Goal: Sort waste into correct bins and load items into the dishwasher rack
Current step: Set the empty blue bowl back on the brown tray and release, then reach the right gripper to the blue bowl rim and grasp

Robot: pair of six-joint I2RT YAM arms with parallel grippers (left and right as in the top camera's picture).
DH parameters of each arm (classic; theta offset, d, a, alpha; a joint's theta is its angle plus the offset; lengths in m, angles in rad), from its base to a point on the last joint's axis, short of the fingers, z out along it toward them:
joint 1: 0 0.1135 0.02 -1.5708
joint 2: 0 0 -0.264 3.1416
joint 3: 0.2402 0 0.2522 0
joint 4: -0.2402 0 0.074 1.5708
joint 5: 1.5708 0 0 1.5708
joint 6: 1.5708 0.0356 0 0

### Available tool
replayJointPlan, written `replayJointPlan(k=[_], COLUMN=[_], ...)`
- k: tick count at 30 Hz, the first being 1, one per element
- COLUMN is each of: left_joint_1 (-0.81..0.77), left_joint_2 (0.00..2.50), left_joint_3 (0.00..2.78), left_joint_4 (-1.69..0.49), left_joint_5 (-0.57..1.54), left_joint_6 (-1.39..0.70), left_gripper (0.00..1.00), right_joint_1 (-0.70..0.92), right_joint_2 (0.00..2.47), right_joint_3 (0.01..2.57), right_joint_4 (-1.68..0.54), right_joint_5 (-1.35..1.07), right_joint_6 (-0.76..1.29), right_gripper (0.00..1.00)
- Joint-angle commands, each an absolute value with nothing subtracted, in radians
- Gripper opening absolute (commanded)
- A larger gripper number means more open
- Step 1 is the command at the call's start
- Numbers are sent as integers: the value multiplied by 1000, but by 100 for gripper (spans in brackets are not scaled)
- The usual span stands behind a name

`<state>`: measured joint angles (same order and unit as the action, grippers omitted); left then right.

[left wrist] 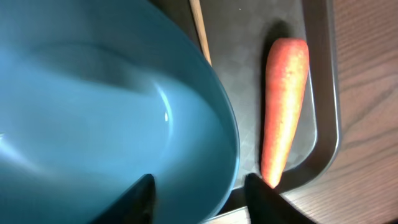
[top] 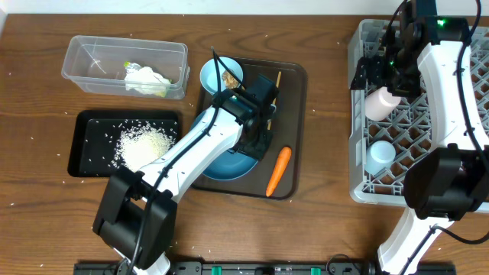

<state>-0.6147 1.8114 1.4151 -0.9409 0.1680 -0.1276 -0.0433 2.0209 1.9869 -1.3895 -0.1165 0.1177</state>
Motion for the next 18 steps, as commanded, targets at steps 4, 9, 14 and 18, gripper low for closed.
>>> replayJointPlan(k=[4,9,14,18], left_joint_1=[-614,-582,-469,-337], left_joint_2=[1787,1697,1526,1410], left_joint_3=[1459,1536,1567,1567], left_joint_4=[-950,-971,-955,-963], left_joint_5=[175,174,170,167], left_joint_6=[-156,-155,-168,-182], left_gripper=[53,56,64,65], right_joint_1=[-2,71,207,314], right_joint_2=[2007,2007,2018,2056], right_joint_3=[1999,1999,1999,1999], right_joint_4=[-1353,-1268,-1189,-1149], right_joint_5=[-189,-306,-303,-285], right_joint_6=[97,88,89,101], right_gripper=[95,91,91,90])
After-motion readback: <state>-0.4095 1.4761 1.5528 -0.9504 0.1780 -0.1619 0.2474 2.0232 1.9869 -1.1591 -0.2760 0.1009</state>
